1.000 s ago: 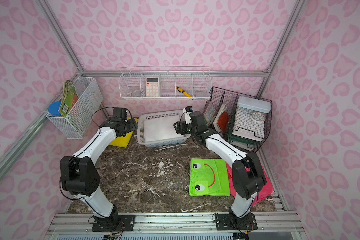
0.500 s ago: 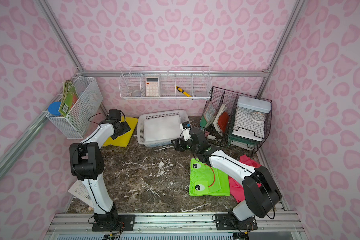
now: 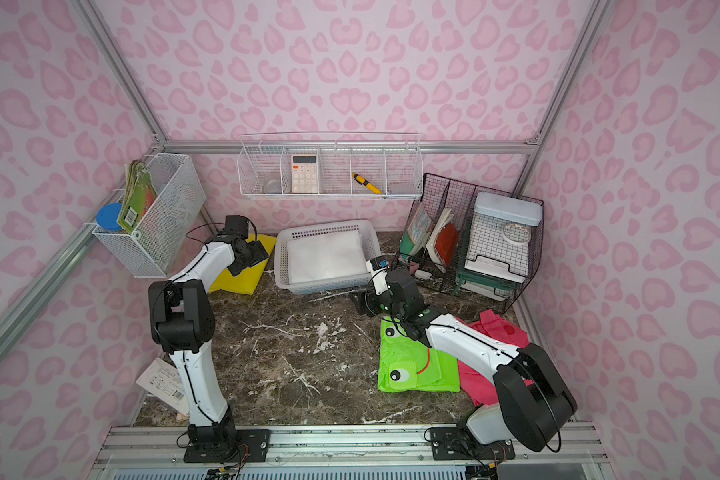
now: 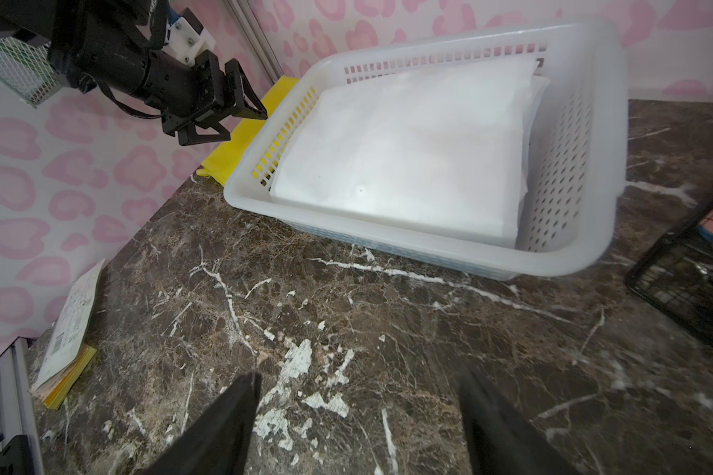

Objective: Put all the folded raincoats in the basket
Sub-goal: Move the raincoat to the center of the board.

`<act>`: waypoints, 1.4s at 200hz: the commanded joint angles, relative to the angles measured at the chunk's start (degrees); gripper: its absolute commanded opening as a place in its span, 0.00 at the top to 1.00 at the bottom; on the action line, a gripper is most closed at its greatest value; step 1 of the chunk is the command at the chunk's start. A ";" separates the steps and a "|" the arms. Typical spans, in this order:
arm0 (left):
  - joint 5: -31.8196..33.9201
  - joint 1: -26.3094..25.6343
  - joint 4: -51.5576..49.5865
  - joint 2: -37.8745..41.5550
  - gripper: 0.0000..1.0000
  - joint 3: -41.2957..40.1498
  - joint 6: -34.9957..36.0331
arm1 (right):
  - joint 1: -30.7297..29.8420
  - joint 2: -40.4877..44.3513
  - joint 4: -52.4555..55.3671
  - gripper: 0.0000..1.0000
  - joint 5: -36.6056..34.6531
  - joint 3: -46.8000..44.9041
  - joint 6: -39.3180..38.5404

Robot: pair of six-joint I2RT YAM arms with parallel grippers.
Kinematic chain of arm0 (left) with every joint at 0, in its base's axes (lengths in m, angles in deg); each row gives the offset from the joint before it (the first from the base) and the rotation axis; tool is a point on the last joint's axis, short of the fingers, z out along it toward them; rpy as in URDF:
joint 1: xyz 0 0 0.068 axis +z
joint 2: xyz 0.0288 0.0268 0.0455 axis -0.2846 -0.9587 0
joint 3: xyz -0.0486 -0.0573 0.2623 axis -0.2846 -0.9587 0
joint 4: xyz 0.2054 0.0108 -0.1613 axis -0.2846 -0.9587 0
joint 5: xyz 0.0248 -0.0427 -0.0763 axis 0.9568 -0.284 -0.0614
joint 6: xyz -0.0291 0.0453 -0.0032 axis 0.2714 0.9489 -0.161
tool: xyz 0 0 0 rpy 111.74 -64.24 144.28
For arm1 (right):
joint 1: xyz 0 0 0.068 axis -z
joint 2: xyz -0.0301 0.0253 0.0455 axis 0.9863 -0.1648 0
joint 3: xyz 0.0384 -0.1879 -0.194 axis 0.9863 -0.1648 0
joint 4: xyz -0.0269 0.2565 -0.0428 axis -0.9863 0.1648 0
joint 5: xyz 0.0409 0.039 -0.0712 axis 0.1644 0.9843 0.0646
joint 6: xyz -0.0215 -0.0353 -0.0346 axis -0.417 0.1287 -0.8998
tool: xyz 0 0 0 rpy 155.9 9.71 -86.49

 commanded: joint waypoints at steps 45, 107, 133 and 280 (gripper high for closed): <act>3.65 -2.36 -3.19 -5.50 0.15 5.29 1.33 | 0.11 0.83 -0.33 0.21 0.06 -1.12 -0.98; 14.92 -5.50 -3.94 -10.43 0.16 10.68 3.89 | 0.68 1.36 -0.16 0.21 0.22 -2.59 -0.95; 16.34 -5.71 -4.75 -11.18 0.16 11.81 1.55 | 1.07 1.76 0.05 0.21 0.28 -3.04 -1.06; -1.12 -5.18 -5.56 -9.63 0.16 0.37 -18.98 | 4.44 5.92 -1.22 0.21 2.10 -7.25 -0.32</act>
